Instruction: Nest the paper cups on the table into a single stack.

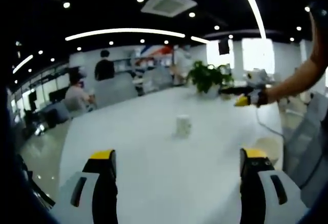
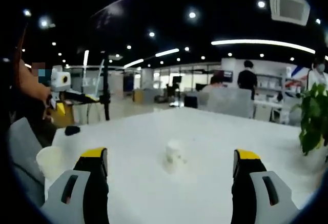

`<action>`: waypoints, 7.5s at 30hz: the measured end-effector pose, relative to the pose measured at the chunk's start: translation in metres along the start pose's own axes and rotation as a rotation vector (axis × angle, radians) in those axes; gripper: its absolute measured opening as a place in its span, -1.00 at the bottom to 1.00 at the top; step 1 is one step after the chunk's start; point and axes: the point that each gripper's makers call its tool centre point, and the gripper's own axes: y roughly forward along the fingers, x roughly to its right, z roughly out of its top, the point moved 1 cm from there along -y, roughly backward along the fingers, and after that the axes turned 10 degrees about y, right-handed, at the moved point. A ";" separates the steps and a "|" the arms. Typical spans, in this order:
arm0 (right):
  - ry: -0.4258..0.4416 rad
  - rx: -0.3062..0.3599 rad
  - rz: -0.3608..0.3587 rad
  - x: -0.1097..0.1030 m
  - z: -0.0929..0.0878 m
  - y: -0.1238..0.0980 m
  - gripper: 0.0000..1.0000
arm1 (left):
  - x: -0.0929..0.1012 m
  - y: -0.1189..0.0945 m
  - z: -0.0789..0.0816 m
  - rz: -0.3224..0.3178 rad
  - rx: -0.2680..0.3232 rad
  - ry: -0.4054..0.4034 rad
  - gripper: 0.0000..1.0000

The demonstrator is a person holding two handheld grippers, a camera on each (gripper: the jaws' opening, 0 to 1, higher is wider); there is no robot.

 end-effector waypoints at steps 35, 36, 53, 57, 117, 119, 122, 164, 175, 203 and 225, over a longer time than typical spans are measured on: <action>0.039 -0.013 -0.003 0.031 -0.025 0.130 0.98 | 0.000 0.000 -0.015 0.039 -0.031 -0.031 0.97; 0.036 -0.022 0.000 0.029 -0.028 0.135 0.97 | 0.001 -0.002 -0.017 0.040 -0.035 -0.032 0.97; 0.114 -0.072 -0.082 0.036 -0.063 0.164 0.40 | 0.005 -0.011 -0.033 0.060 -0.056 -0.053 0.97; 0.085 -0.115 -0.072 0.033 -0.075 0.169 0.28 | 0.005 -0.010 -0.030 0.055 -0.037 -0.046 0.97; 0.039 -0.104 -0.063 0.022 0.072 0.155 -0.21 | 0.002 -0.017 0.002 0.024 -0.035 -0.076 0.96; 0.045 -0.103 -0.057 0.019 0.078 0.153 -0.22 | 0.001 -0.017 0.002 0.028 -0.042 -0.072 0.96; 0.063 -0.120 -0.043 0.014 0.083 0.149 -0.22 | 0.001 -0.017 0.004 0.024 -0.039 -0.060 0.96; 0.015 -0.118 0.089 -0.050 0.096 0.096 -0.21 | 0.022 -0.004 0.030 -0.039 0.020 -0.120 0.96; 0.017 -0.121 0.188 -0.089 0.095 0.077 -0.22 | 0.029 -0.003 0.036 -0.058 0.035 -0.133 0.93; 0.074 -0.083 0.580 -0.208 0.107 0.009 -0.21 | 0.066 0.006 0.079 -0.190 0.130 -0.187 0.77; 0.079 -0.026 0.618 -0.227 0.110 -0.008 -0.21 | 0.113 0.000 0.117 -0.410 0.189 -0.273 -0.03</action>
